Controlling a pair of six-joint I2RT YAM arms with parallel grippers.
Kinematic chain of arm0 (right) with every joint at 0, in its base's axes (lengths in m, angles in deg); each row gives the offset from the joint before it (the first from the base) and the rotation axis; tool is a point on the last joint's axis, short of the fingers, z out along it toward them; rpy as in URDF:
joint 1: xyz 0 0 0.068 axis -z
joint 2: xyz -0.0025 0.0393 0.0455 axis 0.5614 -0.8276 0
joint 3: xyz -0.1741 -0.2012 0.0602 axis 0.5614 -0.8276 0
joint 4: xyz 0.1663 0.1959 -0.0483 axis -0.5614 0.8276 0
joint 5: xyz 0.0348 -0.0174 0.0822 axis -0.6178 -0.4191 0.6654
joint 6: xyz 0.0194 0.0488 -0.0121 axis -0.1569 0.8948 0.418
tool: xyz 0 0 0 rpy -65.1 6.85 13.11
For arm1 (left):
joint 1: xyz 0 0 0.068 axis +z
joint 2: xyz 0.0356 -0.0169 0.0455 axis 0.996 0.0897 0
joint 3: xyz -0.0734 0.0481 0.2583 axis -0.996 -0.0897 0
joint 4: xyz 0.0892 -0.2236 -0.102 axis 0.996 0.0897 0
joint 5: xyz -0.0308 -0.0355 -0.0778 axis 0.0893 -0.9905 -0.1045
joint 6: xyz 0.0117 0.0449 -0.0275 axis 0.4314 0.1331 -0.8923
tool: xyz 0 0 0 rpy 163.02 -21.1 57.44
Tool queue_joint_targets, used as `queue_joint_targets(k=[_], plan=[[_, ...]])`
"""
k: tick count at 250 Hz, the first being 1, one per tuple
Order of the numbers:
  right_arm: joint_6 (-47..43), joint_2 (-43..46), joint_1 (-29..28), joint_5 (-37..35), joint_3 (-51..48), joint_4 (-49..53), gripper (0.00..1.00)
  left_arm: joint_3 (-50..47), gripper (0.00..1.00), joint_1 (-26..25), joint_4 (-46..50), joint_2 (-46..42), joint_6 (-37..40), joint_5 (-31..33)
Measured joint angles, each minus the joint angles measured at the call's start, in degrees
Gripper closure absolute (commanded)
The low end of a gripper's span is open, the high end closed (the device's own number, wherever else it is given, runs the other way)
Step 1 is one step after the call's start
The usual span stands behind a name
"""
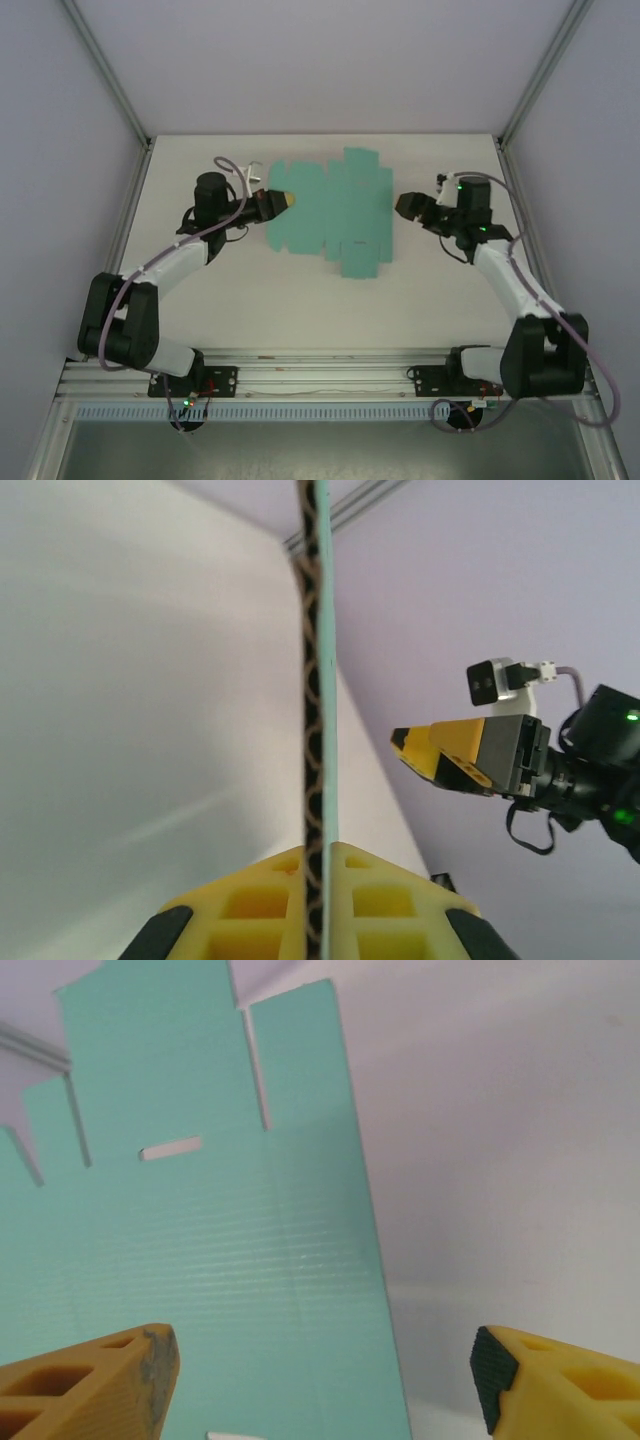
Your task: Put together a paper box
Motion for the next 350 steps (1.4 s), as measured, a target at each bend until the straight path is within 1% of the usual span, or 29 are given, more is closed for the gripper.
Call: queue_joint_targets(k=[29, 41, 63, 79, 97, 122, 149, 166, 176, 191, 204, 225, 242, 260, 276, 287, 293, 297, 310, 322, 326, 350], plan=[[-1.7, 4.2, 1.7, 7.2, 0.0, 1.1, 0.21, 0.0, 1.00, 0.0, -4.5, -3.9, -3.1, -2.2], [-1.7, 4.9, 1.8, 9.9, -0.1, 1.3, 0.23, 0.0, 1.00, 0.0, -5.5, -5.9, -3.7, -2.9], [-0.9, 5.4, 1.9, 14.4, -0.4, 0.9, 0.34, -0.2, 1.00, 0.0, -5.9, -10.1, -3.9, -3.0], [0.5, 5.2, 1.9, 17.6, -0.9, -0.2, 0.40, -0.4, 1.00, 0.0, -6.1, -12.8, -3.9, -2.9], [2.3, 5.0, 1.9, 21.1, -1.6, -2.5, 0.42, -0.7, 1.00, 0.0, -6.2, -14.8, -3.8, -2.9], [5.1, 5.0, 1.9, 25.2, -2.5, -7.1, 0.48, -1.1, 1.00, 0.0, -6.3, -15.6, -3.8, -2.9], [7.4, 5.0, 1.9, 27.7, -2.7, -10.9, 0.59, -1.9, 1.00, 0.0, -6.2, -15.3, -3.9, -2.9], [8.2, 5.0, 2.1, 28.3, -2.7, -12.3, 0.72, -2.1, 1.00, 0.1, -6.2, -15.1, -3.9, -2.6], [8.2, 5.0, 2.2, 28.3, -2.7, -12.7, 0.82, -2.1, 1.00, 0.2, -6.1, -15.0, -3.9, -2.4], [8.4, 5.0, 2.4, 28.5, -2.7, -13.1, 0.90, -2.1, 1.00, 0.4, -5.8, -15.1, -3.9, -2.1], [8.0, 5.0, 2.4, 29.0, -2.7, -13.6, 1.00, -2.2, 1.00, 0.5, -5.2, -15.0, -3.9, -1.5], [7.3, 5.0, 2.4, 29.1, -2.7, -13.6, 1.00, -2.4, 1.00, 0.5, -4.7, -14.6, -3.9, -1.0], [5.9, 5.0, 2.3, 27.8, -2.4, -11.6, 1.00, -2.4, 1.00, 0.5, -4.5, -14.3, -3.9, -1.0], [1.2, 5.0, 0.9, 23.1, -0.6, -5.6, 1.00, -2.4, 1.00, 0.4, -4.0, -14.1, -3.9, -0.8], [-4.5, 5.0, -2.2, 15.6, 1.9, 0.2, 1.00, -2.5, 1.00, 0.4, -3.2, -14.1, -3.8, -0.3], [-8.2, 5.0, -4.9, 9.1, 3.3, 3.1, 1.00, -2.6, 0.90, 0.4, -2.2, -14.1, -3.4, 0.4], [-9.8, 5.0, -6.2, 6.1, 3.8, 4.1, 1.00, -2.8, 0.81, 0.4, -1.6, -14.1, -3.1, 0.7], [-11.1, 5.0, -7.4, 3.4, 4.1, 4.8, 1.00, -2.8, 0.71, 0.4, -0.9, -14.1, -2.7, 1.3], [-14.6, 5.1, -10.3, -2.6, 4.4, 6.4, 1.00, -2.9, 0.31, 0.3, 1.8, -14.1, -1.5, 3.0], [-18.1, 5.1, -12.6, -7.2, 4.4, 7.9, 1.00, -2.9, 0.02, 0.3, 5.5, -14.4, 0.1, 6.0], [-18.9, 5.0, -13.1, -8.3, 4.3, 8.3, 1.00, -3.0, 0.00, 0.3, 6.4, -14.4, 0.3, 6.7], [-25.3, 4.1, -15.1, -12.5, 4.1, 10.0, 1.00, -4.1, 0.00, 0.3, 14.4, -15.9, 3.3, 15.7]])
